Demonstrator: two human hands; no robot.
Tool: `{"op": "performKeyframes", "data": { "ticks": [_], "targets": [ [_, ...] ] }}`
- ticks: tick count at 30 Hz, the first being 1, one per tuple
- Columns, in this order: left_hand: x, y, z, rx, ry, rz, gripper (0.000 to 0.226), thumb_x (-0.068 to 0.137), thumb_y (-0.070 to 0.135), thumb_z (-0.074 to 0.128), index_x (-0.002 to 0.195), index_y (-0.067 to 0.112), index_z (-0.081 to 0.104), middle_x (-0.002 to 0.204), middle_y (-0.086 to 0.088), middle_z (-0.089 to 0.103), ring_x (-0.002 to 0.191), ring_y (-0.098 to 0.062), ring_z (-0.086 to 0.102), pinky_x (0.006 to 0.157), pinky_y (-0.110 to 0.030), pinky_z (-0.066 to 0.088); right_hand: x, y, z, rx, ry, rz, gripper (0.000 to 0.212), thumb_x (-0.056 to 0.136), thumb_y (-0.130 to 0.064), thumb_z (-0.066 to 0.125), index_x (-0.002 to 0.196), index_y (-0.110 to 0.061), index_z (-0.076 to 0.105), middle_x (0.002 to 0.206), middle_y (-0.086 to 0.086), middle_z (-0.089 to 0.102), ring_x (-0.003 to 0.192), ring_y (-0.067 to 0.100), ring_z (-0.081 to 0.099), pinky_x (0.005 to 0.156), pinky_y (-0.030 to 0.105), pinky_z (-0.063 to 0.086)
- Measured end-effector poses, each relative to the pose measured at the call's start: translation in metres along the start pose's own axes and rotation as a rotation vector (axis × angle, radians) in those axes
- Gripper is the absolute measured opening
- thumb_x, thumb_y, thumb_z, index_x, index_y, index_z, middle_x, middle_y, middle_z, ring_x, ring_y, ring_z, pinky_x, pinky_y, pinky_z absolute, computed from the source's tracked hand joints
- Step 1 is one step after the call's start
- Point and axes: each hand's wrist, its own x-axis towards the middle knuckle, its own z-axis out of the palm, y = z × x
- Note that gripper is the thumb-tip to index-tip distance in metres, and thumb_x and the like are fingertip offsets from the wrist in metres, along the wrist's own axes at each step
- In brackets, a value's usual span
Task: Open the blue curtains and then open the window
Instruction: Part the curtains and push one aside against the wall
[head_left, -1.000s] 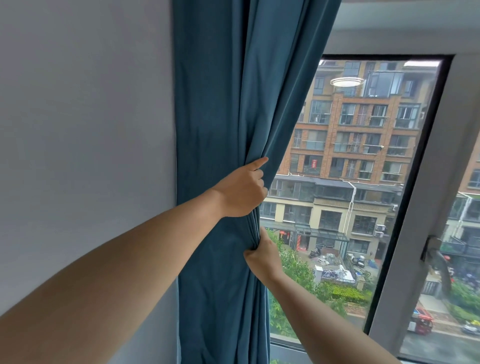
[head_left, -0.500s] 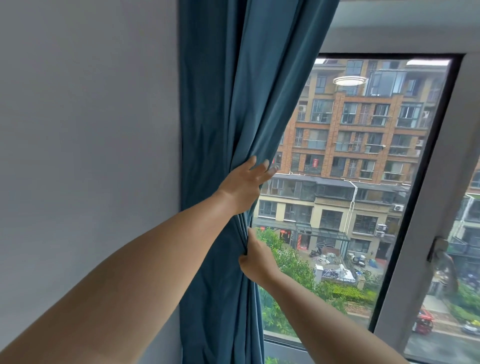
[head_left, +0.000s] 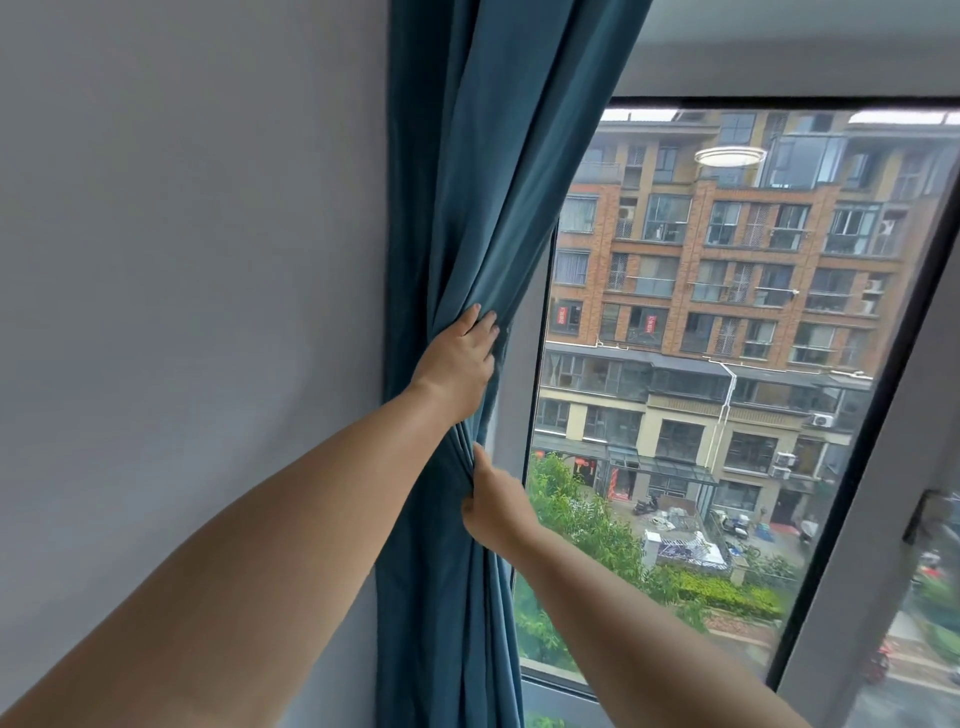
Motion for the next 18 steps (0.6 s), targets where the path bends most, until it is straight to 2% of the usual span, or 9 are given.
{"op": "performKeyframes", "data": {
  "ticks": [6,11,13,16,18],
  "targets": [
    [-0.010,-0.009,0.025,-0.030,-0.095,-0.087,0.050,0.098,0.033,0.027,0.144,0.013,0.030,0.157,-0.013,0.011,0.145,-0.031,0.001,0.115,-0.047,-0.004,0.019,-0.020,0.009,0.016,-0.070,-0.028,0.067,0.088,-0.003,0.038,0.147,-0.014,0.008,0.077,0.007,0.049,0.070,0.026,0.048,0.058,0.034,0.039],
    [-0.009,-0.005,0.020,-0.027,-0.069,-0.057,0.048,0.098,0.032,0.027,0.141,0.012,0.036,0.155,-0.015,0.016,0.144,-0.032,0.004,0.115,-0.049,-0.001,0.007,-0.011,0.014,0.092,0.009,-0.018,0.068,0.087,-0.006,0.041,0.147,-0.016,0.011,0.087,0.016,0.062,0.069,0.024,0.048,0.057,0.034,0.041],
    [-0.010,-0.001,0.017,-0.014,-0.047,-0.043,0.048,0.098,0.032,0.029,0.141,0.012,0.038,0.155,-0.016,0.017,0.144,-0.032,0.006,0.115,-0.049,0.000,-0.002,-0.007,0.024,0.137,0.066,-0.003,0.071,0.086,-0.008,0.043,0.147,-0.018,0.009,0.079,0.013,0.063,0.063,0.023,0.049,0.053,0.035,0.043],
    [-0.013,0.002,0.013,-0.025,-0.040,-0.032,0.049,0.097,0.033,0.031,0.141,0.013,0.037,0.155,-0.015,0.016,0.144,-0.031,0.004,0.115,-0.049,-0.001,-0.007,-0.009,0.039,0.196,0.075,0.084,0.080,0.082,-0.011,0.047,0.147,-0.024,0.002,0.063,0.002,0.052,0.053,0.019,0.046,0.043,0.030,0.035],
    [-0.015,0.004,0.013,-0.036,-0.044,-0.033,0.050,0.097,0.034,0.031,0.142,0.013,0.034,0.156,-0.014,0.014,0.144,-0.032,0.002,0.115,-0.048,-0.001,-0.008,-0.011,0.044,0.230,0.074,0.131,0.083,0.080,-0.013,0.049,0.147,-0.027,0.001,0.061,-0.001,0.049,0.051,0.017,0.045,0.041,0.028,0.033]
  ]
}}
